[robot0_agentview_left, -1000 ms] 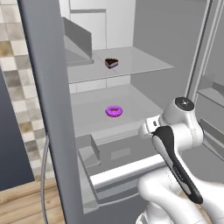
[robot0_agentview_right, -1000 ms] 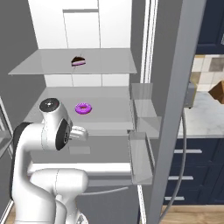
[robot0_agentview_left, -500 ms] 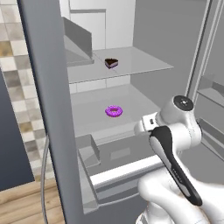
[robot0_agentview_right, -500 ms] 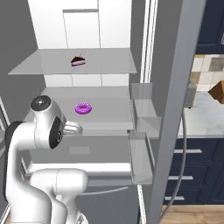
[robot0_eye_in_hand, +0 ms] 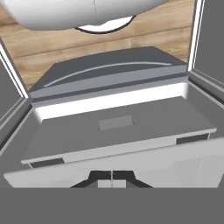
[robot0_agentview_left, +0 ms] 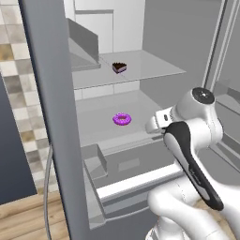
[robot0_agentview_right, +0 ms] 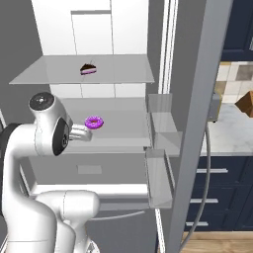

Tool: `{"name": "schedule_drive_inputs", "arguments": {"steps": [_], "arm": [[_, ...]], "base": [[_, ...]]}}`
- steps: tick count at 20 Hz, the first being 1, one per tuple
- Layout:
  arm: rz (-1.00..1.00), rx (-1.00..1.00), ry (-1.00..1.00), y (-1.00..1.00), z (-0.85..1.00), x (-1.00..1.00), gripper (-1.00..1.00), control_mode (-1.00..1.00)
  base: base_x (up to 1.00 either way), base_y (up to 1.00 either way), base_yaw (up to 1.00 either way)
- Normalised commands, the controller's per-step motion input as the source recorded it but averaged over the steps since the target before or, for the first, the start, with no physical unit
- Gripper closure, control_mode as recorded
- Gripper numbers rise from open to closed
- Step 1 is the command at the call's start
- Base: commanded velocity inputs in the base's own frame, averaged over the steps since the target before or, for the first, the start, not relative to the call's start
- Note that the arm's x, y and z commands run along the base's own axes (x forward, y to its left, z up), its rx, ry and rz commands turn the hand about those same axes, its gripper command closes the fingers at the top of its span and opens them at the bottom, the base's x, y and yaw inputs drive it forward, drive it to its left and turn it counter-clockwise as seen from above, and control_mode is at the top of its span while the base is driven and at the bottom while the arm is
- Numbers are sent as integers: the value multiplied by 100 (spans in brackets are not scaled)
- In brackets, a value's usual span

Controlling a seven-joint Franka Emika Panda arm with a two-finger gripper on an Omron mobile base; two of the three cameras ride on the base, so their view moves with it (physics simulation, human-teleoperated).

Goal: Take the cake and donut from the fridge and place them on the empty tray on the dining counter.

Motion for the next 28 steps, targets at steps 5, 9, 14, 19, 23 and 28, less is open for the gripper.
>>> {"name": "schedule_drive_inputs", "arguments": {"steps": [5, 9, 14, 19, 23, 28], "arm": [[0, 0, -9, 0, 44, 0, -100, -100], [0, 0, -11, 0, 50, 0, -100, -100], [0, 0, -4, 0, 53, 0, -100, -100], [0, 0, 0, 7, 56, 0, -100, -100], [0, 0, -8, 20, 38, 0, -100, -100], [0, 0, -19, 9, 21, 2, -100, -100]], "base": [[0, 0, 0], [0, 0, 0], [0, 0, 0], [0, 0, 0], [0, 0, 0], [0, 0, 0]]}}
